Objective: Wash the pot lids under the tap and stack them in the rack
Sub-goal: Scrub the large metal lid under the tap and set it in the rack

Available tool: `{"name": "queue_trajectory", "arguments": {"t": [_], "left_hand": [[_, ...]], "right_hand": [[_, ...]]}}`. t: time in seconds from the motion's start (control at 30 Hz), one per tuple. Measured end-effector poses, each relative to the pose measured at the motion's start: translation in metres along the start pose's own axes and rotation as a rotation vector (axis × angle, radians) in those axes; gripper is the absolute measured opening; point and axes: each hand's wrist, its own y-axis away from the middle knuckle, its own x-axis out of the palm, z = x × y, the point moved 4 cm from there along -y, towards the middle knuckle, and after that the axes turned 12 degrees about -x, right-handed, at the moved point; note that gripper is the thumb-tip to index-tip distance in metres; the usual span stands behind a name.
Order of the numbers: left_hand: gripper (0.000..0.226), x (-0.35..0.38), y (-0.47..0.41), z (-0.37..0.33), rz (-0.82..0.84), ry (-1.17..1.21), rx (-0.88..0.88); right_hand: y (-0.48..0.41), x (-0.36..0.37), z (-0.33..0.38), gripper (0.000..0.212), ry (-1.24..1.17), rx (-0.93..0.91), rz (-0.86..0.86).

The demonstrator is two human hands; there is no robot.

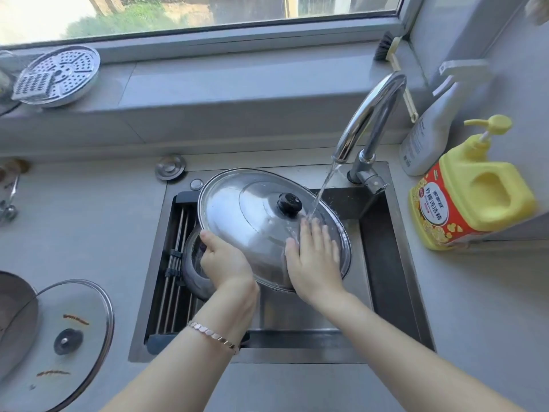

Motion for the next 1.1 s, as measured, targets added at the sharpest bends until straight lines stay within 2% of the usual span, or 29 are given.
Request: {"name": "queue_trajectory", "arguments": {"t": [0.07,0.2,0.23,0.3,0.4,0.57,0.63,0.77,0.83,0.97,1.03,1.1], "left_hand": [[0.062,-0.002,-0.001,0.002,-0.003,-0.004,-0.009],[0.059,-0.008,0.0,0.005,0.027,-0.02,0.012],[0.059,-0.009,-0.002,0.005,0.04,-0.026,0.009],[0.06,-0.009,-0.007,0.006,0.077,-0.038,-0.012],[0.06,-0.005,-0.015,0.003,0.137,-0.082,-0.013],[0.054,-0.005,-0.018,0.003,0.353,-0.197,0.027],[0.052,-0.008,-0.021,0.003,0.382,-0.224,0.035],[0.048,-0.006,-0.026,-0.002,0.379,-0.237,0.067],[0.049,-0.006,-0.025,-0.004,0.394,-0.241,0.078],[0.05,-0.007,-0.024,-0.006,0.437,-0.285,0.104],[0.051,-0.008,-0.026,-0.011,0.445,-0.282,0.128],[0.05,-0.008,-0.027,-0.014,0.459,-0.302,0.143]], "right_hand": [[-0.01,0.001,-0.013,0.056,0.011,-0.009,-0.002],[-0.041,-0.014,-0.063,0.05,-0.147,0.249,-0.07],[-0.038,-0.013,-0.061,0.049,-0.119,0.237,-0.081],[-0.026,-0.008,-0.045,0.051,-0.038,0.096,-0.076],[-0.02,-0.008,-0.041,0.051,-0.033,-0.045,-0.048],[-0.059,-0.039,-0.091,0.048,-0.198,0.123,-0.09],[-0.061,-0.044,-0.087,0.049,-0.155,0.042,-0.099],[-0.037,-0.032,-0.053,0.054,-0.153,-0.298,-0.122],[-0.036,-0.036,-0.06,0.053,-0.159,-0.302,-0.127],[-0.056,-0.051,-0.08,0.045,-0.247,-0.142,-0.076],[-0.064,-0.053,-0.07,0.045,-0.205,-0.216,-0.055],[-0.071,-0.059,-0.051,0.048,-0.141,-0.39,-0.046]]}}
